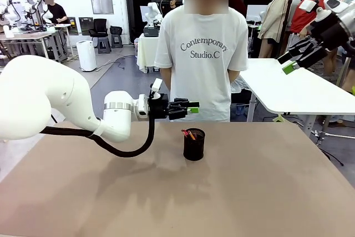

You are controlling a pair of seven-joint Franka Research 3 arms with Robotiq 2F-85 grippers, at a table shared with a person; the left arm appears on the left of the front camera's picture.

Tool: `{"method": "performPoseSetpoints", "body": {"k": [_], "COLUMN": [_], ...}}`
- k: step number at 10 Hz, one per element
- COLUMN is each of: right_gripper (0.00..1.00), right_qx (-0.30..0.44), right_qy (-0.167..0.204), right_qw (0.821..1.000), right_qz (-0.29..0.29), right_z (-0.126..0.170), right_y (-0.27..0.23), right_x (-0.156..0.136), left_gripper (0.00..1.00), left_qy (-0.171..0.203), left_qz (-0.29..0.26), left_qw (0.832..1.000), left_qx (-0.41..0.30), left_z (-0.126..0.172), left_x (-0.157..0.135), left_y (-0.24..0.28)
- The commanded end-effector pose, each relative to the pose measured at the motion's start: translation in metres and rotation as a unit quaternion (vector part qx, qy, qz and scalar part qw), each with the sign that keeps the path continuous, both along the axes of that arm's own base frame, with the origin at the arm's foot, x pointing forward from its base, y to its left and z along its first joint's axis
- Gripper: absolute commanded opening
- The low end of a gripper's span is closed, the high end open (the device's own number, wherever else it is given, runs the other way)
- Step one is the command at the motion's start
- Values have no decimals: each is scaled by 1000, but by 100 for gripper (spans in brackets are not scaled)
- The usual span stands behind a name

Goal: Place the pens into the pen holder.
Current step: Pick up a writing instrument from the table and place it into the Pen holder.

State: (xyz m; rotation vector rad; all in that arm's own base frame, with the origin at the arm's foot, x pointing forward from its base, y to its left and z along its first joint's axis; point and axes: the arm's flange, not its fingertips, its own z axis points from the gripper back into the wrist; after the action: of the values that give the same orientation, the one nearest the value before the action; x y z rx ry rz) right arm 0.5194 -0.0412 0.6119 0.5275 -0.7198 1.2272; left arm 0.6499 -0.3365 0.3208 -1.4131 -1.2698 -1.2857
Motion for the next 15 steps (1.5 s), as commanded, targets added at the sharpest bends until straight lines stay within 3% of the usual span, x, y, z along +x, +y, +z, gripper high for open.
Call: {"method": "performPoseSetpoints", "body": {"k": [1, 6, 7, 8, 9, 14, 15], "right_gripper": [100, 100, 100, 100, 100, 100, 100], "right_qx": [0, 0, 0, 0, 0, 0, 0], "right_qy": [1, 1, 1, 1, 1, 1, 1], "right_qw": [1000, 1000, 1000, 1000, 1000, 1000, 1000], "right_qz": [-2, -2, -2, -2, -2, -2, -2], "right_z": [2, 2, 2, 2, 2, 2, 2], "right_y": [0, 0, 0, 0, 0, 0, 0], "right_x": [-1, -1, -1, -1, -1, -1, -1], "left_gripper": [100, 100, 100, 100, 100, 100, 100], "left_qy": [0, 3, 10, 41, 2, 12, 18], "left_qz": [-12, -21, -23, -34, -11, -13, -46], "left_qw": [1000, 1000, 1000, 999, 1000, 1000, 998], "left_qx": [-1, 4, 2, -9, 2, 3, 40], "left_z": [3, 4, 4, 4, 0, -2, 9], "left_x": [2, 0, 0, -1, -2, -3, -6], "left_y": [3, 3, 3, 3, -1, -2, 4]}}
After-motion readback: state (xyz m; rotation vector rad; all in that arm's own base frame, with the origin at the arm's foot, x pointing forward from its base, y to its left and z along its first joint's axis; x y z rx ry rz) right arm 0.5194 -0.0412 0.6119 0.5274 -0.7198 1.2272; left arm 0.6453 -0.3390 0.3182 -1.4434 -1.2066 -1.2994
